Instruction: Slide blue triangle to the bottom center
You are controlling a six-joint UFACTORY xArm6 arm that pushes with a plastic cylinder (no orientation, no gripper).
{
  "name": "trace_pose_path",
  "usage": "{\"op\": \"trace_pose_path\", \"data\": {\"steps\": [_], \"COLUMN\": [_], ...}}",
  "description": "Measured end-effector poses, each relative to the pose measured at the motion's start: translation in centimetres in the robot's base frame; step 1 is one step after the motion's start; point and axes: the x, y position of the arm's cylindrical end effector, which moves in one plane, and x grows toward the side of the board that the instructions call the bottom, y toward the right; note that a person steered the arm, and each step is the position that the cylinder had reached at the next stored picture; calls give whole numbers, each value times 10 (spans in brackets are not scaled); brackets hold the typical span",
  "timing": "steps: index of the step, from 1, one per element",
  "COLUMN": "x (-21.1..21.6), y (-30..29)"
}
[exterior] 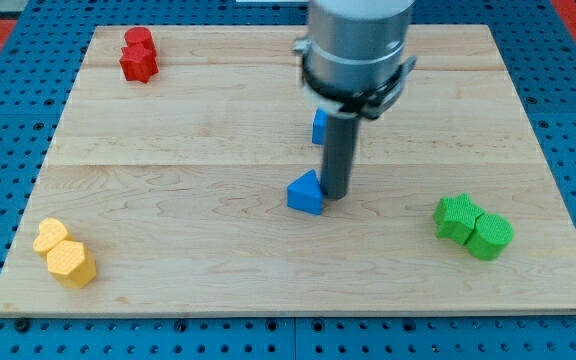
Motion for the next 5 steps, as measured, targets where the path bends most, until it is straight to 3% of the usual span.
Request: {"op": "trace_pose_path", "data": {"steps": [1,2,3,4,5], "x": [-3,-31,3,30,-53], "y": [-54,-60,-116,-85,-78]}}
